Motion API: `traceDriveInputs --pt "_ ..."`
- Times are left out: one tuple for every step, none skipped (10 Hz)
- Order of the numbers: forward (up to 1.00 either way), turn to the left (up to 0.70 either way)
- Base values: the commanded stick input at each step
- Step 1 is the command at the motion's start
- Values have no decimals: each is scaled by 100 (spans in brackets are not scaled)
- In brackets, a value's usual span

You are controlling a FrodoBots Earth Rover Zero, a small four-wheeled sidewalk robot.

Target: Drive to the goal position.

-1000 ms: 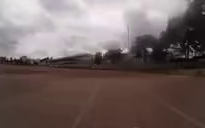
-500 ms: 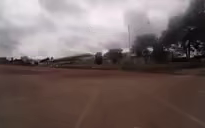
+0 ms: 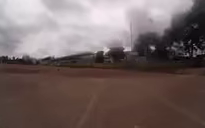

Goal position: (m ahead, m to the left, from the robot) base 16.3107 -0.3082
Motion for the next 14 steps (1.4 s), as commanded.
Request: traceDriveInputs --pt "67 0" --pt "67 0" --pt "67 0" --pt "67 0" --pt "67 0" --pt "67 0" --pt "67 0" --pt "67 0" --pt "67 0" --pt "67 0" --pt "67 0" --pt "67 0" --pt "67 0" --pt "67 0"
